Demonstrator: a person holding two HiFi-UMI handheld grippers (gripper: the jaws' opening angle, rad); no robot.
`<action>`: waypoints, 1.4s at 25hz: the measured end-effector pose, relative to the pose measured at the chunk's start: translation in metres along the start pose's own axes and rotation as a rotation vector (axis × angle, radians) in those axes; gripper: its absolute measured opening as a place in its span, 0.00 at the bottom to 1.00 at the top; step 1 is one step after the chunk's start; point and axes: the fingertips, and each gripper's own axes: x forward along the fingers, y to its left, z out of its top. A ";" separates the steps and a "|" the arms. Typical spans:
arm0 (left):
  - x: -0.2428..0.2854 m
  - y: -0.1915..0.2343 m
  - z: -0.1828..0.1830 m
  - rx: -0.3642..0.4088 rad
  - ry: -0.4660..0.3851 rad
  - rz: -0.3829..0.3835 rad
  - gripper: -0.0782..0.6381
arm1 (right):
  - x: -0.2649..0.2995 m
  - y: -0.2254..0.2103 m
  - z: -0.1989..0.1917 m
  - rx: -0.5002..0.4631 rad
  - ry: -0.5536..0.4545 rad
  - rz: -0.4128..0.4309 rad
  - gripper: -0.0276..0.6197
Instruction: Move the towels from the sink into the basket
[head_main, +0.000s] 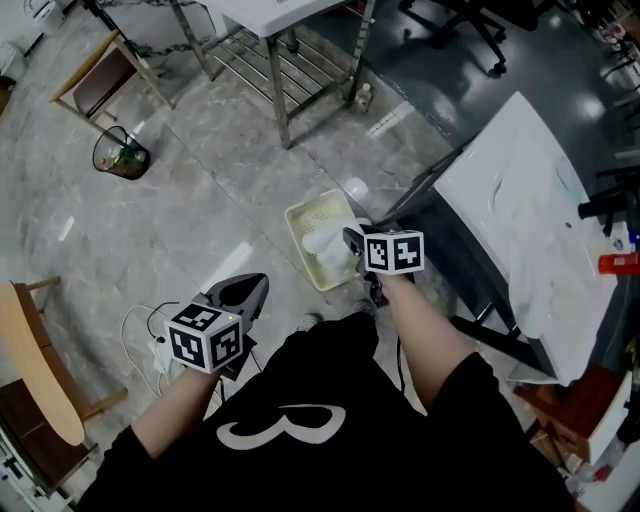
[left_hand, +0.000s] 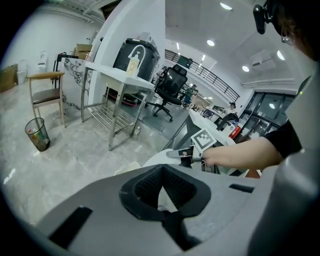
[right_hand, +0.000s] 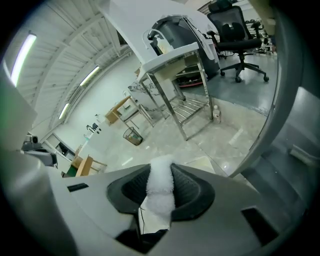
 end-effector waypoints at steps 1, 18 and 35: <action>0.000 0.000 -0.001 0.014 0.006 0.005 0.12 | 0.003 -0.003 -0.003 0.017 0.007 -0.001 0.20; 0.000 -0.005 -0.001 0.037 0.022 -0.009 0.12 | 0.002 -0.005 -0.020 0.094 -0.017 -0.010 0.48; -0.010 -0.101 0.073 0.191 -0.040 -0.280 0.12 | -0.174 0.106 0.029 -0.034 -0.327 0.112 0.53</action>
